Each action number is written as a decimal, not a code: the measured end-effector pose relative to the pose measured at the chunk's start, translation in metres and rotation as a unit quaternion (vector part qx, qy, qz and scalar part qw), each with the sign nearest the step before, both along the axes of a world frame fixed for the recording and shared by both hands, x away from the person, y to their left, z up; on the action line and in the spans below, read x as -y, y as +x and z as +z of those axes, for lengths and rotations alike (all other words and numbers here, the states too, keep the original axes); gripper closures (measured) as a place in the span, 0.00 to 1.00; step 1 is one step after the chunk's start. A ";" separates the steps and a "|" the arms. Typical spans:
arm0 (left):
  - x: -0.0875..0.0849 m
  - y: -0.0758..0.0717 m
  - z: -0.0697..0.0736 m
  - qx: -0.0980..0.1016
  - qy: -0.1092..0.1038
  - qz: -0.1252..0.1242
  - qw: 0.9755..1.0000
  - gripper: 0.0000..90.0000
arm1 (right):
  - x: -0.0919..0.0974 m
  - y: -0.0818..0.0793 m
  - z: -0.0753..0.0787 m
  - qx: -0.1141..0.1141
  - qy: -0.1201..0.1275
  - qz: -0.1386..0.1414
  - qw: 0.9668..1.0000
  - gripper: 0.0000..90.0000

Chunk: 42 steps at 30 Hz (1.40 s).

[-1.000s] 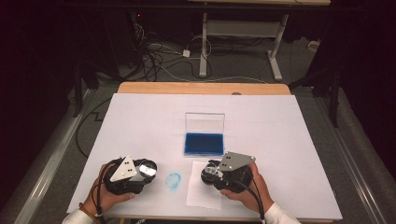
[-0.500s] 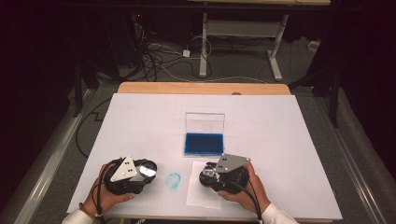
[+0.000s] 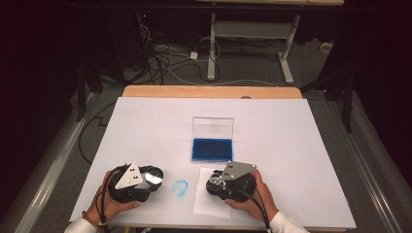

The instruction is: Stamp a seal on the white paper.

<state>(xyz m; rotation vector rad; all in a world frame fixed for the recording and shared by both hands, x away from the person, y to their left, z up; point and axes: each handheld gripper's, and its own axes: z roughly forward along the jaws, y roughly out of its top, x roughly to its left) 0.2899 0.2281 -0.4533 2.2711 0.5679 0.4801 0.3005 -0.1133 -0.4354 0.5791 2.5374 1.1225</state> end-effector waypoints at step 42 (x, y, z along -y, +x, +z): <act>0.002 -0.002 0.000 -0.002 -0.005 -0.003 1.000 0.40 | -0.002 -0.003 -0.015 0.007 -0.008 -0.018 1.000 0.63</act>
